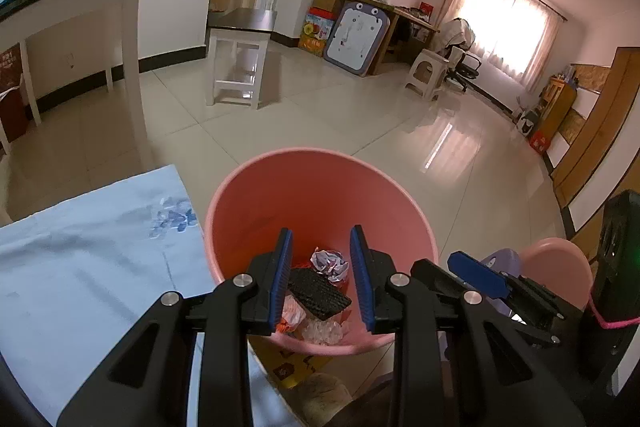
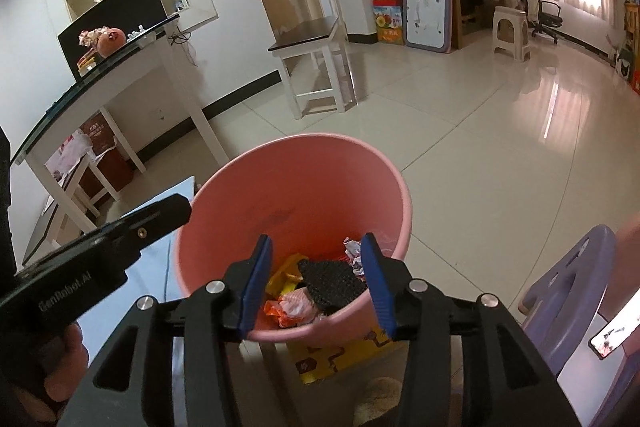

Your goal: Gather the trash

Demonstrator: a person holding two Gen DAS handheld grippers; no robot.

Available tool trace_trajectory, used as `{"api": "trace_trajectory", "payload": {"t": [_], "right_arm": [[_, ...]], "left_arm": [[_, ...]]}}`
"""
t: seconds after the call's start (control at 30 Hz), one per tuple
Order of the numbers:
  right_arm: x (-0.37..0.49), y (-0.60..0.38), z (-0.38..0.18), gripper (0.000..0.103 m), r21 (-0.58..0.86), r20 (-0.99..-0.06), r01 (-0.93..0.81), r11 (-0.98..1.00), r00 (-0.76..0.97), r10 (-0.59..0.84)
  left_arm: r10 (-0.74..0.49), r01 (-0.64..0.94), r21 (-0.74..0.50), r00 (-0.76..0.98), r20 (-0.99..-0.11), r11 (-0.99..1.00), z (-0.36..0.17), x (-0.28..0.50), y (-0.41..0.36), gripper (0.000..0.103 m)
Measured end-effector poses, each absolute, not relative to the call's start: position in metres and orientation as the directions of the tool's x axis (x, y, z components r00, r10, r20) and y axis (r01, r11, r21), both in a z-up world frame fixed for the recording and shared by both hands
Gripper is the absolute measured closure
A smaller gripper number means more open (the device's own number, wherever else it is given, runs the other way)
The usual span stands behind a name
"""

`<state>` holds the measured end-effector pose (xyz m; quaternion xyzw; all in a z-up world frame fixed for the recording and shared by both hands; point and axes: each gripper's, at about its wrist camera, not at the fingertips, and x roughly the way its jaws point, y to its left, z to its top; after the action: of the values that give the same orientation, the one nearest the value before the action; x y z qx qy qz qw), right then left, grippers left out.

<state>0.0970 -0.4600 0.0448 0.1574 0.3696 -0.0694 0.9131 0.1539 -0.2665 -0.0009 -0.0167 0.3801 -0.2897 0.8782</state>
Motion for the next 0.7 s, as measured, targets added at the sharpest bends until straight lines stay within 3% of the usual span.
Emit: {"api": "trace_trajectory", "payload": {"t": [0.23, 0.7], "right_arm": [[0.078, -0.450, 0.054, 0.049, 0.233, -0.681, 0.234, 0.944, 0.732, -0.013], [0.042, -0.424, 0.072, 0.043, 0.240, -0.640, 0.180, 0.954, 0.768, 0.017]], "left_arm": [[-0.511, 0.495, -0.227, 0.569, -0.645, 0.839, 0.005, 0.136, -0.258, 0.073], [-0.463, 0.452, -0.193, 0.626, -0.627, 0.871, 0.018, 0.102, -0.218, 0.073]]}}
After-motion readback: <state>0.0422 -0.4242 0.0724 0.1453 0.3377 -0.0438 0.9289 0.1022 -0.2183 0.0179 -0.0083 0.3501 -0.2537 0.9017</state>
